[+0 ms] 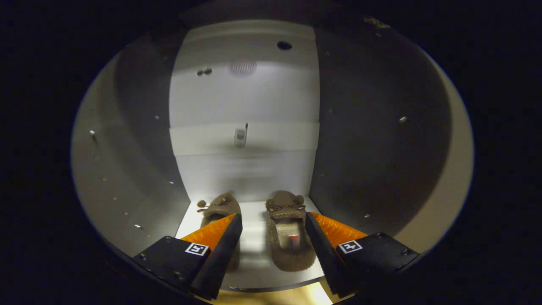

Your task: Open the shoe cabinet door, grab the shoes and put them into the shoe cabinet, then close the shoe cabinet door.

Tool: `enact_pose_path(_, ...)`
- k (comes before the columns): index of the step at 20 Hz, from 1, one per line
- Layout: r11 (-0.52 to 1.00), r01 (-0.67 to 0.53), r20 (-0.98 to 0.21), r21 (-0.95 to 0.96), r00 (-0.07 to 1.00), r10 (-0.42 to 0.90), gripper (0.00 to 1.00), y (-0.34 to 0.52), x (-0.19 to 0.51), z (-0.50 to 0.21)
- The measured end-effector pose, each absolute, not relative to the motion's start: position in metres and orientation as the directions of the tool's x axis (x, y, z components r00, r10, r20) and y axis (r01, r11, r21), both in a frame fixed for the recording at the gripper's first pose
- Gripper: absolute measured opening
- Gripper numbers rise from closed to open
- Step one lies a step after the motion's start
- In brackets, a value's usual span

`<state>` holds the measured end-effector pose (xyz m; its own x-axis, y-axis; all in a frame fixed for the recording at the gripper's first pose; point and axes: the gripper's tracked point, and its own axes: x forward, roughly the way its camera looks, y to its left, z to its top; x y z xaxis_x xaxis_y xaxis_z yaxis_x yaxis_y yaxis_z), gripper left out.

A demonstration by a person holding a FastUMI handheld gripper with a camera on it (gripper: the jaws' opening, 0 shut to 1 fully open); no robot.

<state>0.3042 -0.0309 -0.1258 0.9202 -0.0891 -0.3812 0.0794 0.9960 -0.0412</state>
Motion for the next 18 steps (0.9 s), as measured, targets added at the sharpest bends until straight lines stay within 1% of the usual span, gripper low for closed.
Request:
enact_pose_path(1, 0.996, 0.074, -0.350, -0.043, 0.933, -0.084, 0.99, -0.027, 0.289, -0.109)
enact_pose_path(4, 0.998, 0.055, -0.245, -0.040, 0.968, -0.063, 0.99, -0.017, 0.234, -0.059)
enact_pose_path(6, 0.997, 0.066, -0.159, -0.033, 0.985, -0.071, 0.98, -0.017, 0.194, -0.028)
enact_pose_path(8, 0.996, 0.081, -0.107, -0.027, 0.991, -0.083, 0.98, -0.024, 0.153, -0.005)
enact_pose_path(13, 0.996, 0.085, -0.082, 0.002, 0.993, -0.084, 0.98, -0.051, 0.060, 0.029)
enact_pose_path(18, 1.000, 0.029, -0.114, 0.006, 0.993, -0.028, 0.98, -0.081, -0.014, 0.047)
